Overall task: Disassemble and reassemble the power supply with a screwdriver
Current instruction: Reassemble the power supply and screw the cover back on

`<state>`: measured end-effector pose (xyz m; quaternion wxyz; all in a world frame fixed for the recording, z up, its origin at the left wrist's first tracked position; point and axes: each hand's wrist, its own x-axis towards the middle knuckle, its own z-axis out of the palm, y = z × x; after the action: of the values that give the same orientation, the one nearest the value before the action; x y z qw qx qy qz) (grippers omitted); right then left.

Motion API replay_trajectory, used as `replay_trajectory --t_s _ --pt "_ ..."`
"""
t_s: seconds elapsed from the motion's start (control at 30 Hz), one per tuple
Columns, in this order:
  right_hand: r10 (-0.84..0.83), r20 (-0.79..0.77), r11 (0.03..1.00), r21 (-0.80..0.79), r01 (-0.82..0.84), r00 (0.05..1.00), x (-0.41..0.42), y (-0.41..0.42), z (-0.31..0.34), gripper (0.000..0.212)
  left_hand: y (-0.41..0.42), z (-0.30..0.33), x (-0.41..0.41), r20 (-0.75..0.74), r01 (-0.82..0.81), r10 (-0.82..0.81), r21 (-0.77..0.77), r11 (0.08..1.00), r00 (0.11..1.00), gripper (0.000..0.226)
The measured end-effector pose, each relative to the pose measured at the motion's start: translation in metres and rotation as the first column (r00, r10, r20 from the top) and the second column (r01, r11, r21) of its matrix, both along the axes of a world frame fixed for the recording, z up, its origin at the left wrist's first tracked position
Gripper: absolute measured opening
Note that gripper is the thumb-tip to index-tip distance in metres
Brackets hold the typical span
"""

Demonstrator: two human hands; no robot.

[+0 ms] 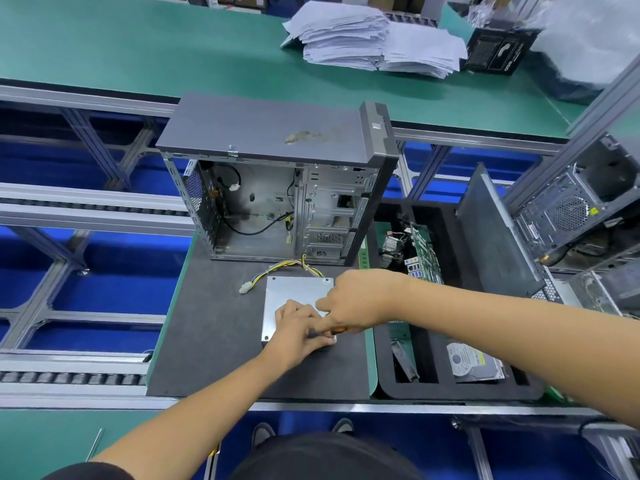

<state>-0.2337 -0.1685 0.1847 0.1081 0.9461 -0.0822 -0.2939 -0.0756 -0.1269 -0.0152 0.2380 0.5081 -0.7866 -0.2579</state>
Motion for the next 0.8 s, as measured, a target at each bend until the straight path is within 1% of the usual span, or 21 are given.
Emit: replay_trajectory --t_s 0.13,0.2,0.27,0.33,0.37,0.4,0.47,0.53,0.57,0.63,0.7,0.77,0.8 --pt "-0.215 0.079 0.975 -0.034 0.219 0.973 -0.004 0.002 -0.007 0.039 0.003 -0.001 0.000 -0.076 -0.021 0.021 0.004 1.000 0.997 0.018" --pt "-0.281 0.108 0.956 -0.051 0.288 0.953 -0.004 0.006 -0.011 0.045 0.004 0.001 0.000 -0.116 -0.054 0.056 0.019 0.998 0.992 0.018" --pt "-0.332 0.121 0.939 -0.054 0.340 0.936 -0.003 0.008 -0.014 0.046 0.003 0.003 0.000 -0.130 -0.077 0.082 0.044 0.996 0.988 0.018" --pt "-0.331 0.133 0.936 -0.078 0.342 0.934 -0.001 0.008 -0.014 0.037 0.003 0.005 -0.001 -0.118 -0.074 0.080 0.050 0.996 0.990 0.017" --pt "-0.290 0.145 0.949 -0.082 0.304 0.946 -0.001 0.006 -0.013 0.031 0.003 0.005 -0.001 -0.116 -0.072 0.078 0.056 0.996 0.990 0.016" --pt "-0.238 0.158 0.965 -0.075 0.252 0.958 0.000 0.003 -0.010 0.029 0.003 0.005 0.000 -0.115 -0.071 0.078 0.063 0.995 0.990 0.016" --pt "-0.135 0.150 0.988 -0.052 0.144 0.980 0.001 -0.002 -0.003 0.033 0.004 0.005 -0.001 -0.116 -0.073 0.082 0.081 0.994 0.990 0.014" --pt "-0.076 0.128 0.996 -0.040 0.082 0.989 0.001 -0.005 -0.001 0.034 0.004 0.005 -0.002 -0.126 -0.080 0.094 0.110 0.991 0.988 0.013" --pt "-0.079 0.129 0.996 -0.036 0.084 0.989 0.001 -0.005 -0.002 0.031 0.004 0.004 -0.001 -0.125 -0.075 0.089 0.116 0.990 0.988 0.015" --pt "-0.154 0.154 0.987 -0.016 0.158 0.976 0.000 -0.004 -0.007 0.029 0.003 0.004 -0.001 -0.098 -0.038 0.048 0.104 0.994 0.994 0.015" --pt "-0.222 0.154 0.972 -0.039 0.230 0.963 0.000 -0.003 -0.012 0.034 0.002 0.006 0.001 -0.127 -0.030 0.044 0.110 0.993 0.991 0.015" --pt "-0.243 0.145 0.961 -0.095 0.258 0.959 -0.001 -0.001 -0.015 0.041 0.001 0.007 0.002 -0.177 -0.021 0.041 0.114 0.993 0.983 0.016" --pt "-0.250 0.147 0.957 -0.110 0.267 0.957 -0.002 -0.001 -0.016 0.041 0.000 0.007 0.002 -0.182 -0.015 0.035 0.109 0.994 0.983 0.014"
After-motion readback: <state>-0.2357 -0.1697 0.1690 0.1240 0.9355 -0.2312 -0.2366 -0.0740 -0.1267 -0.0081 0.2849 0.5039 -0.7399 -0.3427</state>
